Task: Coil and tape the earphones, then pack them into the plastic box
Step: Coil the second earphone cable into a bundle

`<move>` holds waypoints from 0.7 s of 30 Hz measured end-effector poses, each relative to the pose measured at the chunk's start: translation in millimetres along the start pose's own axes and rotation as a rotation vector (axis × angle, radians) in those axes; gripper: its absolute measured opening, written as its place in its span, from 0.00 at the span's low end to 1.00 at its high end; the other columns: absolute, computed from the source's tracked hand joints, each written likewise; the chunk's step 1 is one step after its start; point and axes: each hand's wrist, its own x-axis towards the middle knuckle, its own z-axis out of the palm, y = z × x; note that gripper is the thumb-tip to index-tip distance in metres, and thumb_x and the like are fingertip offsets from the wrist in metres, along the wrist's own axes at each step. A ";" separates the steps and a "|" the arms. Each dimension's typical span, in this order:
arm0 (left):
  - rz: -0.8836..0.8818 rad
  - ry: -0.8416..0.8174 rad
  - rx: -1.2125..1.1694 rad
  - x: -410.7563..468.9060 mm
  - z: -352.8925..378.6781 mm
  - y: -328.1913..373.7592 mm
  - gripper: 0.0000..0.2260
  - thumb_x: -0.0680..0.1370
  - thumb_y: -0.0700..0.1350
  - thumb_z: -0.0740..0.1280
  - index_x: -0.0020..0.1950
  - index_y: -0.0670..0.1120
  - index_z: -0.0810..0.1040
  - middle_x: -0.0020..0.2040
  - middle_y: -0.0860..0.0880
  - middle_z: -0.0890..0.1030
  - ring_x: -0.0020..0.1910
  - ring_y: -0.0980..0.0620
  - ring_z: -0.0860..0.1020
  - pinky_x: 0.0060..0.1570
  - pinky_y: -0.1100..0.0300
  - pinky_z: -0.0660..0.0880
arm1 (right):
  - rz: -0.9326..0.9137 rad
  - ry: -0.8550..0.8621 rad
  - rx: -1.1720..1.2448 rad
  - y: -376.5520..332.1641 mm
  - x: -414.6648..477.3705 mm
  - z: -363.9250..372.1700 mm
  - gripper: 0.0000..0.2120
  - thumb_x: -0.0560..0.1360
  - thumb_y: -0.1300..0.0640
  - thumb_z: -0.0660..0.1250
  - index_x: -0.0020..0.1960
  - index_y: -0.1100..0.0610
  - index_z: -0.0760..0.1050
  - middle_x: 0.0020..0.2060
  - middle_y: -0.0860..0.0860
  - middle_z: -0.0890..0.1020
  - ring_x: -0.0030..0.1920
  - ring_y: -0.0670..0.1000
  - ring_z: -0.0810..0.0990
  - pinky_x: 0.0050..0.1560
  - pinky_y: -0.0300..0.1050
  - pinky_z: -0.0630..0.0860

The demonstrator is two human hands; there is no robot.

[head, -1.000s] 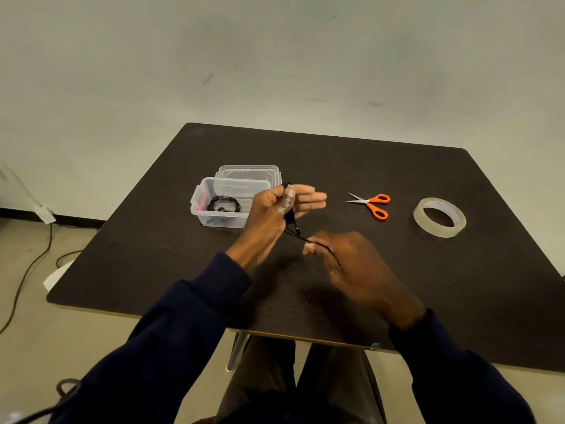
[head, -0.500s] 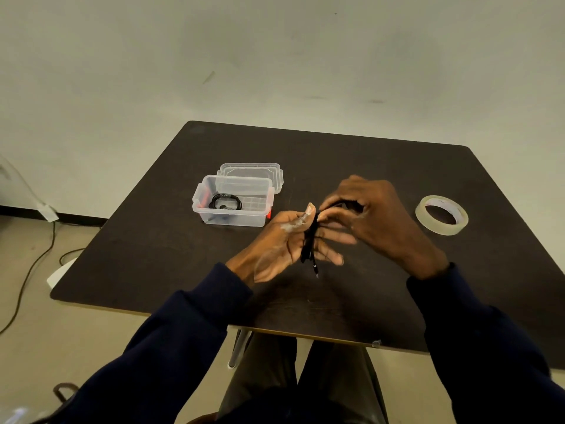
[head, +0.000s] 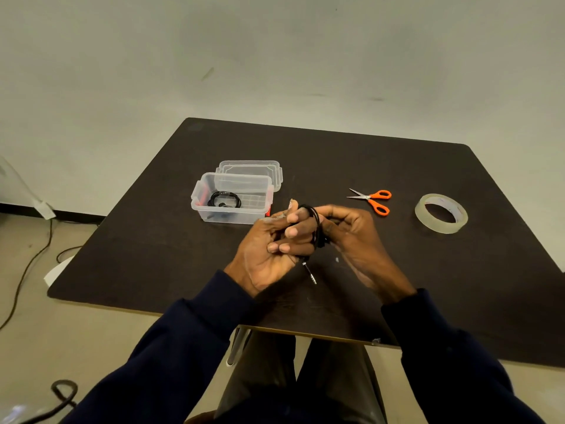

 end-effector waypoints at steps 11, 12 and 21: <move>0.082 -0.055 -0.051 -3.7 5.2 10.0 0.25 0.87 0.53 0.50 0.34 0.44 0.71 0.25 0.52 0.64 0.19 0.60 0.53 0.21 0.69 0.63 | 0.089 0.073 0.232 -11.9 -16.9 17.9 0.16 0.78 0.63 0.67 0.64 0.68 0.78 0.52 0.66 0.82 0.52 0.61 0.79 0.49 0.43 0.82; 0.084 -0.058 -0.051 -4.2 4.9 10.1 0.25 0.87 0.52 0.50 0.33 0.44 0.70 0.25 0.52 0.64 0.19 0.60 0.54 0.22 0.69 0.63 | 0.082 0.079 0.261 -12.1 -17.9 19.4 0.17 0.77 0.63 0.68 0.64 0.68 0.79 0.52 0.66 0.82 0.52 0.61 0.79 0.48 0.42 0.82; 0.112 0.013 0.073 -1.6 7.8 9.8 0.24 0.87 0.50 0.53 0.33 0.46 0.72 0.23 0.51 0.71 0.19 0.59 0.57 0.24 0.68 0.58 | 0.030 0.089 0.232 -14.4 -23.6 30.2 0.19 0.75 0.57 0.71 0.62 0.66 0.81 0.53 0.61 0.86 0.53 0.57 0.83 0.49 0.42 0.81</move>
